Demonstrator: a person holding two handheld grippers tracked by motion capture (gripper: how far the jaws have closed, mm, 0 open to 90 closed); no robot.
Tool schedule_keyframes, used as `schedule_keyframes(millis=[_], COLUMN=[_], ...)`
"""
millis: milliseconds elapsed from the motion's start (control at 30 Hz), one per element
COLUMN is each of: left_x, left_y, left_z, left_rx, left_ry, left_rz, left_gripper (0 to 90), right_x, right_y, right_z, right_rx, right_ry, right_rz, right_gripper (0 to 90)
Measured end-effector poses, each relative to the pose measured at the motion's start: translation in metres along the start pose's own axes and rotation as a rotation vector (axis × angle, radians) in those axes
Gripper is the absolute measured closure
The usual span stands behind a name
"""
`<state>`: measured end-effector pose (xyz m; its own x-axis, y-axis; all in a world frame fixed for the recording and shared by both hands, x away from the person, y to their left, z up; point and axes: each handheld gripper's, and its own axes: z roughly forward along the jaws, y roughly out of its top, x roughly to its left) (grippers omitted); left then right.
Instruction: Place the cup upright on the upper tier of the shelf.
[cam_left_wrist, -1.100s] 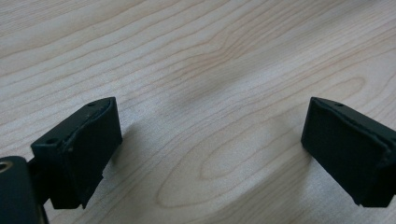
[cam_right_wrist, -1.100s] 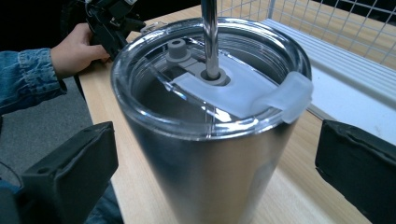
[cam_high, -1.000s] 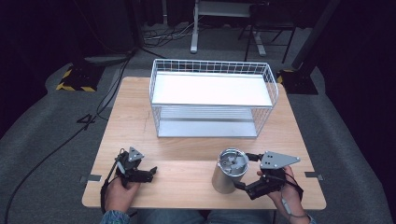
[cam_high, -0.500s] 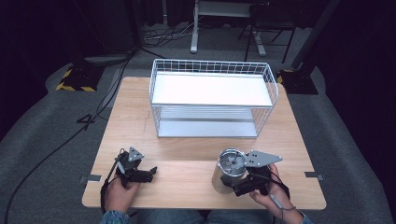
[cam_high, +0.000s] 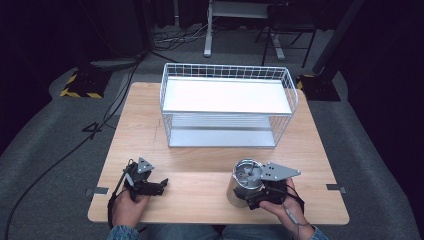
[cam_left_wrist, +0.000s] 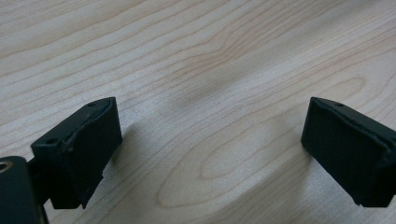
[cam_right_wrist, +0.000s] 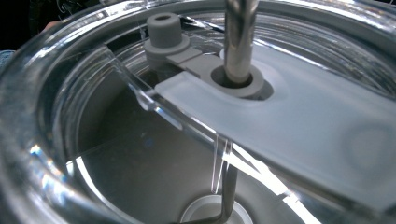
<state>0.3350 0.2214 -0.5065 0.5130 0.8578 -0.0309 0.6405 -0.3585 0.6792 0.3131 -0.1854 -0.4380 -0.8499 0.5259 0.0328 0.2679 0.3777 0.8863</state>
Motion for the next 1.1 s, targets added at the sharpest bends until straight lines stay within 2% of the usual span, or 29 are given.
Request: schedule_keyframes(millis=[367,433,567,800,1100], left_x=[0.0,0.0,0.0,0.0,0.0], left_y=[0.0,0.0,0.0,0.0,0.0], left_z=[0.0,0.0,0.0,0.0,0.0], left_rx=[-0.001,-0.001,-0.001,-0.002,-0.002], left_ry=[0.0,0.0,0.0,0.0,0.0], left_rz=[-0.001,0.0,0.0,0.001,0.001], left_gripper=[5.5,5.5,5.5,5.5,5.5], right_x=[0.0,0.0,0.0,-0.003,-0.006], right_y=[0.004,0.007,0.022,0.042,0.059], right_z=[-0.002,-0.005,-0.014,-0.027,-0.039], right_rx=[0.01,-0.001,-0.022,-0.048,-0.083], right_ry=[0.012,0.016,0.001,-0.003,-0.018], right_rz=[0.0,0.005,-0.03,-0.029,-0.033], right_gripper=[3.6,3.6,3.6,3.6,3.6])
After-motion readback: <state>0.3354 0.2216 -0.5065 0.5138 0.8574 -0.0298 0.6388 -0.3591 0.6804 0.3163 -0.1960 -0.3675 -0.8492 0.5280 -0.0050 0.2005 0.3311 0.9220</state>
